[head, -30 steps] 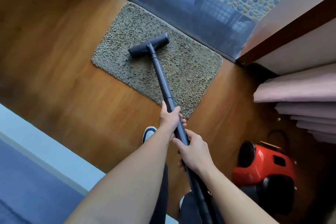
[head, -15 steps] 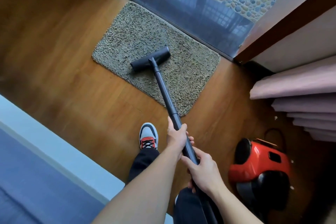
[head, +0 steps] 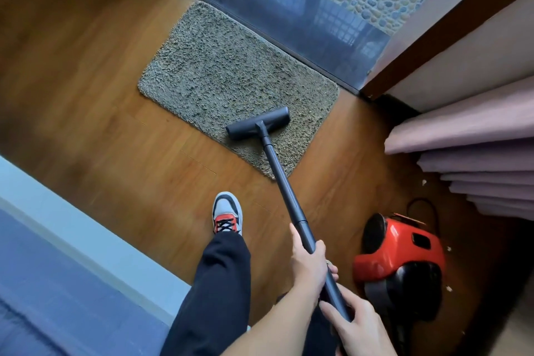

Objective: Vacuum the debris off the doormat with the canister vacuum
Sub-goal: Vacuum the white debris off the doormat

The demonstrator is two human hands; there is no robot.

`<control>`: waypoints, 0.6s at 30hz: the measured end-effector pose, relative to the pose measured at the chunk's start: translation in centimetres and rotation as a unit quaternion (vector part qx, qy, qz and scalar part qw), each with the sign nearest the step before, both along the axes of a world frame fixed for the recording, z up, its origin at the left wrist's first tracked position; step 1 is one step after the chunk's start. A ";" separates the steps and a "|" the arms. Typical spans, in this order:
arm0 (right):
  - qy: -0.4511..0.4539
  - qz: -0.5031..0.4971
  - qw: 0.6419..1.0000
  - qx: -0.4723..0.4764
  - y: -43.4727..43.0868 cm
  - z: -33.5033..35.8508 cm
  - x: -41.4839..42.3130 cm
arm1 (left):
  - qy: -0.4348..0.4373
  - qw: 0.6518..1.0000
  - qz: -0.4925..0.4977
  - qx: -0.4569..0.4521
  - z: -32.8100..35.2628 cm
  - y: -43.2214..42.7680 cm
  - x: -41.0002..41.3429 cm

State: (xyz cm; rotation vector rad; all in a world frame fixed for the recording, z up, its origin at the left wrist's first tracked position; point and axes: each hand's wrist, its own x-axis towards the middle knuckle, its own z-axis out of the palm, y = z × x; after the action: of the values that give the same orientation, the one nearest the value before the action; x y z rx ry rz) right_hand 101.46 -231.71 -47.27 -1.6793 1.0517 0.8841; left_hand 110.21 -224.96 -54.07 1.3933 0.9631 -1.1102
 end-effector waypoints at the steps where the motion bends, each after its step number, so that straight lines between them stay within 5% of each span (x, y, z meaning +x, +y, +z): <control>1: 0.006 -0.003 1.000 0.001 -0.1 0.0 -0.1 | 0.003 1.000 0.001 0.003 0.1 0.0 -0.2; 18: -0.069 -0.004 0.997 0.041 4.4 -2.8 13.8 | -0.080 0.996 -0.017 0.036 -4.2 4.0 13.9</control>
State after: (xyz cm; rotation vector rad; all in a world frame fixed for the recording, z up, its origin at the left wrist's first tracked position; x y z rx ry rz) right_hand 115.30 -227.29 -50.05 -1.6415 0.9163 0.7847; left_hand 124.09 -220.97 -58.30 1.5370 0.8750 -0.9808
